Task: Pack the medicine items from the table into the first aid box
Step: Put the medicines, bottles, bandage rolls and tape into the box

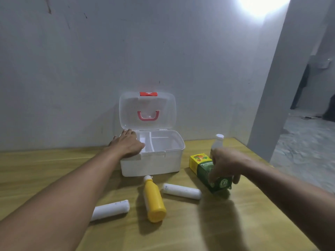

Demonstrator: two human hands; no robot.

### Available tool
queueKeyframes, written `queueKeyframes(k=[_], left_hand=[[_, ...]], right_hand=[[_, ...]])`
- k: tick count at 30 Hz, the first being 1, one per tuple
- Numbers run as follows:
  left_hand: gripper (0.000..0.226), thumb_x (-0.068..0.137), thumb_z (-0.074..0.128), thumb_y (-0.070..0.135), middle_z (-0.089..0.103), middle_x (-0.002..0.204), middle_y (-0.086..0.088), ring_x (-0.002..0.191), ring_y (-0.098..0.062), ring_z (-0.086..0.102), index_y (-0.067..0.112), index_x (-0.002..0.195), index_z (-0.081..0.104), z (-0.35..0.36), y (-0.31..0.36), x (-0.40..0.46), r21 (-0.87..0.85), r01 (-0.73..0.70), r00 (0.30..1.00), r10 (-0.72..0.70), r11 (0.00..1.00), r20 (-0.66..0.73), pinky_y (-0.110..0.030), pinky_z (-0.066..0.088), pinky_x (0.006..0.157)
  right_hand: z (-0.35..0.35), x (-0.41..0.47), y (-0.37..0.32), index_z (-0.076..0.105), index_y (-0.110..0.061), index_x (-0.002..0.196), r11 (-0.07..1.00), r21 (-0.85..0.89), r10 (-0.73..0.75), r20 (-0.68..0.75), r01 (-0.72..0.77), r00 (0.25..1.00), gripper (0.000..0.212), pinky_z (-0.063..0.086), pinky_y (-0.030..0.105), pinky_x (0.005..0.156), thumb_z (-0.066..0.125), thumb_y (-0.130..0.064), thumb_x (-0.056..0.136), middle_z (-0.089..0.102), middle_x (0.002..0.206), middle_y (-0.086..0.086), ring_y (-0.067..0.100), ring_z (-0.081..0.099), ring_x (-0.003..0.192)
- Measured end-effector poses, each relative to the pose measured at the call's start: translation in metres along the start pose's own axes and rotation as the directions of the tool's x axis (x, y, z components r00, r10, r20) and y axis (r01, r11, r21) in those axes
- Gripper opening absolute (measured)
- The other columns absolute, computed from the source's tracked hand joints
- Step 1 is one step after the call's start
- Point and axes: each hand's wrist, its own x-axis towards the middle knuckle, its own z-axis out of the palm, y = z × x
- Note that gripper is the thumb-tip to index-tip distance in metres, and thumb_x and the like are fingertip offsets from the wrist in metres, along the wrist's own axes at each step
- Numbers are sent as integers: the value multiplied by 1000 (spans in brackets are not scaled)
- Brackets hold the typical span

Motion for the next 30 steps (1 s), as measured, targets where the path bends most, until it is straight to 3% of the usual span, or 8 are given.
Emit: queueKeyframes(k=[4, 8, 14, 17, 19, 21, 27, 30], left_hand=[[70, 93, 33, 37, -1, 162, -8, 149, -22, -1, 8, 151, 6, 1, 0, -2, -9, 9, 1000, -9, 1000, -13, -47, 5, 118], [69, 92, 33, 32, -2, 162, -8, 149, -22, -2, 8, 151, 5, 0, 2, -4, -8, 15, 1000, -15, 1000, -3, -46, 4, 118], [68, 89, 36, 25, 7, 162, -9, 148, -22, 8, 5, 150, 12, -2, 5, -4, -31, 18, 999, -20, 999, -44, -46, 9, 118], [69, 90, 35, 24, 2, 162, -8, 149, -21, 3, 5, 151, 8, 1, 3, -2, -39, 17, 999, -18, 999, -39, -45, 6, 118], [69, 91, 35, 27, -1, 162, -8, 149, -21, 1, 6, 151, 6, 3, 1, -1, -41, 11, 999, -13, 999, -39, -44, 4, 118], [69, 92, 34, 31, 0, 162, -8, 149, -22, 1, 7, 151, 6, 5, 0, 0, -29, 3, 999, -4, 1000, -46, -45, 5, 118], [71, 91, 32, 31, -3, 162, -8, 149, -22, -1, 8, 151, 3, 7, -1, 5, -7, 1, 1000, -1, 1000, -28, -46, 3, 118], [70, 91, 31, 32, -4, 162, -8, 149, -21, -2, 8, 151, 3, 9, -2, 6, -4, 5, 1000, -5, 1000, -30, -45, 3, 118]], right_hand=[[-39, -3, -5, 69, -9, 75, 1000, -4, -16, -228, 15, 974, 36, 56, 34, 37, 87, -27, 50, 66, 61, 9, 23, 65, 42], [-77, 3, -30, 72, -15, 83, 983, -133, -170, -408, 126, 897, 40, 46, 19, 40, 85, -34, 50, 68, 68, 5, 15, 60, 50], [-75, 33, -96, 73, -12, 98, 890, -321, -412, -264, 324, 872, 41, 38, 20, 39, 82, -17, 59, 65, 77, 4, 13, 55, 58], [-60, 56, -121, 69, -6, 108, 857, -358, -453, -183, 370, 873, 49, 46, 23, 56, 82, -10, 61, 66, 87, 8, 20, 59, 76], [-46, 72, -131, 65, -3, 114, 854, -335, -461, -137, 397, 877, 56, 48, 25, 65, 84, -9, 61, 69, 99, 10, 21, 58, 81], [-31, 86, -135, 68, -4, 109, 862, -309, -449, -101, 401, 888, 51, 50, 25, 67, 84, -10, 62, 71, 101, 9, 21, 61, 80], [-1, 113, -134, 74, -10, 100, 893, -58, -449, -74, 446, 890, 36, 46, 17, 52, 84, -12, 65, 73, 95, 6, 14, 62, 68], [14, 118, -132, 75, -14, 97, 881, -41, -472, -150, 471, 869, 30, 56, 28, 68, 80, -12, 67, 74, 95, 6, 19, 65, 75]])
